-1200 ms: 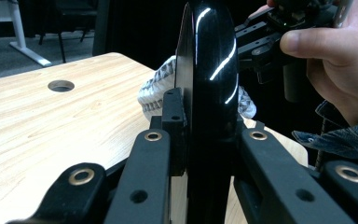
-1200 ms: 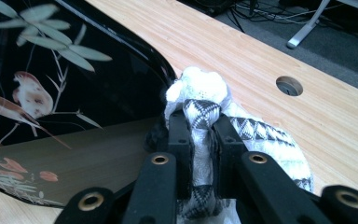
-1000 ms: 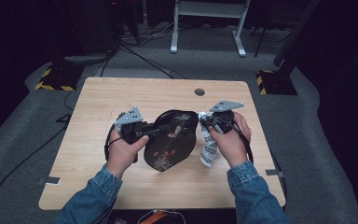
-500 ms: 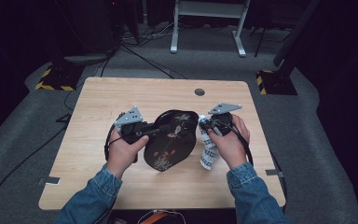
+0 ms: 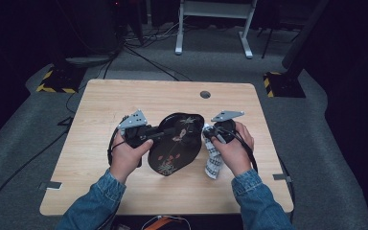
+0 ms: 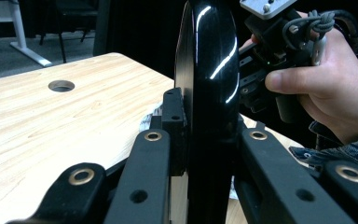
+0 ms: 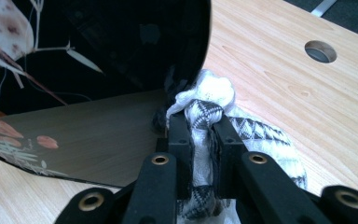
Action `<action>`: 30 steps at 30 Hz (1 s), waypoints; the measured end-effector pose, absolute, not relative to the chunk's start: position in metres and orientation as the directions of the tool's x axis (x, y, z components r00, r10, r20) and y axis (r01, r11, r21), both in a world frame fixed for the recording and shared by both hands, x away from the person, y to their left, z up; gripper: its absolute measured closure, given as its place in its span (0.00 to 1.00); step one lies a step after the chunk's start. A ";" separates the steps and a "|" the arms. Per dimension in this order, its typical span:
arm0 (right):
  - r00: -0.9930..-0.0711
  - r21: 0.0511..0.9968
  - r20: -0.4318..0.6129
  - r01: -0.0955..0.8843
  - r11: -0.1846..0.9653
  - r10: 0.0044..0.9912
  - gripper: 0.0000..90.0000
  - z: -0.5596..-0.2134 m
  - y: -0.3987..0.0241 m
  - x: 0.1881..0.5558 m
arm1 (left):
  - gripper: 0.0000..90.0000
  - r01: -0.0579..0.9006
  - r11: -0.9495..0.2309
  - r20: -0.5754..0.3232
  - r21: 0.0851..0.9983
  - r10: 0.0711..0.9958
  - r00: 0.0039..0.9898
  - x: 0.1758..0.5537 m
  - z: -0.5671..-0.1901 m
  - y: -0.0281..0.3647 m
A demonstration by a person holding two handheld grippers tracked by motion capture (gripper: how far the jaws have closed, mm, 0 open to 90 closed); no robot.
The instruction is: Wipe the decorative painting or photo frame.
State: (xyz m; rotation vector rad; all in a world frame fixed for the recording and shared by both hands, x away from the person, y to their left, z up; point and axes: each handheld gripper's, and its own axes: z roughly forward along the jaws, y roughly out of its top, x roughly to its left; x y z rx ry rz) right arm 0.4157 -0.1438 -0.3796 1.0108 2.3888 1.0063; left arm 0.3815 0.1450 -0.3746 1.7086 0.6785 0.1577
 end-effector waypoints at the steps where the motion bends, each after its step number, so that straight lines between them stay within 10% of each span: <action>1: -0.680 0.726 -0.045 0.480 0.492 0.731 0.91 -0.381 -0.144 0.415 | 0.88 0.351 -0.099 -0.254 0.931 0.515 0.819 0.382 -0.375 0.145; 30: -0.689 0.661 -0.028 0.531 0.530 0.724 0.91 -0.412 -0.142 0.413 | 0.88 0.348 -0.097 -0.252 0.932 0.517 0.818 0.382 -0.375 0.144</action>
